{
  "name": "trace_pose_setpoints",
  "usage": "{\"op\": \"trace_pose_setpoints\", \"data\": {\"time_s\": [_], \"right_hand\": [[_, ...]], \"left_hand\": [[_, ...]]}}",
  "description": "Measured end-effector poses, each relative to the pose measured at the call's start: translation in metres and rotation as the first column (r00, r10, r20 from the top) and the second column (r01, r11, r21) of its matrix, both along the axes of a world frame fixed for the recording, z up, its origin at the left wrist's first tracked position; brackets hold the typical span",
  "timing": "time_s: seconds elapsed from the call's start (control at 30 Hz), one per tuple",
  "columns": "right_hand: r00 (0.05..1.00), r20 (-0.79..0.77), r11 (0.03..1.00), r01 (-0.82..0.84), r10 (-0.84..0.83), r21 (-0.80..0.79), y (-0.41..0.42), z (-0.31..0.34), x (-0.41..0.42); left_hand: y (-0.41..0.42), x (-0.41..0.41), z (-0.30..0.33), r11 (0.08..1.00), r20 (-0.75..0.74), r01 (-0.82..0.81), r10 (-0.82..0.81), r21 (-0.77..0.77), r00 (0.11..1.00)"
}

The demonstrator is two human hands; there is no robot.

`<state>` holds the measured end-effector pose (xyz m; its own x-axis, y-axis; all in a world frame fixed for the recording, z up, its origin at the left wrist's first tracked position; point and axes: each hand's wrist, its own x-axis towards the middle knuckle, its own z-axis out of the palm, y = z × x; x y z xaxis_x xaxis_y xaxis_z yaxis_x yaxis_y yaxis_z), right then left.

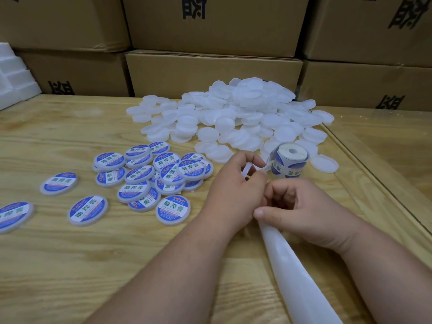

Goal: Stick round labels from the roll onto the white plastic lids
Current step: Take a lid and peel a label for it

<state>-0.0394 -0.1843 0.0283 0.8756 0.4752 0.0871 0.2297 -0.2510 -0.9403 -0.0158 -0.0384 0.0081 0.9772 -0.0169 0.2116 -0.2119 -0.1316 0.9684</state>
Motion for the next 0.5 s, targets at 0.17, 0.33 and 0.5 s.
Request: {"op": "trace_pose_setpoints", "data": {"time_s": [0.17, 0.33, 0.5], "right_hand": [[0.996, -0.019, 0.996, 0.081, -0.082, -0.037, -0.001, -0.004, 0.002], [0.967, -0.137, 0.969, 0.227, -0.213, 0.099, -0.004, 0.000, 0.005], [0.942, -0.244, 0.935, 0.286, -0.232, 0.212, -0.006, 0.002, 0.008]], "left_hand": [[-0.001, -0.001, 0.002, 0.999, -0.017, -0.012, 0.012, -0.042, 1.000], [-0.001, -0.005, 0.010, 0.992, -0.066, 0.032, -0.040, -0.122, 0.997], [0.002, -0.010, 0.013, 0.994, -0.045, 0.100, -0.103, -0.050, 0.994]]}}
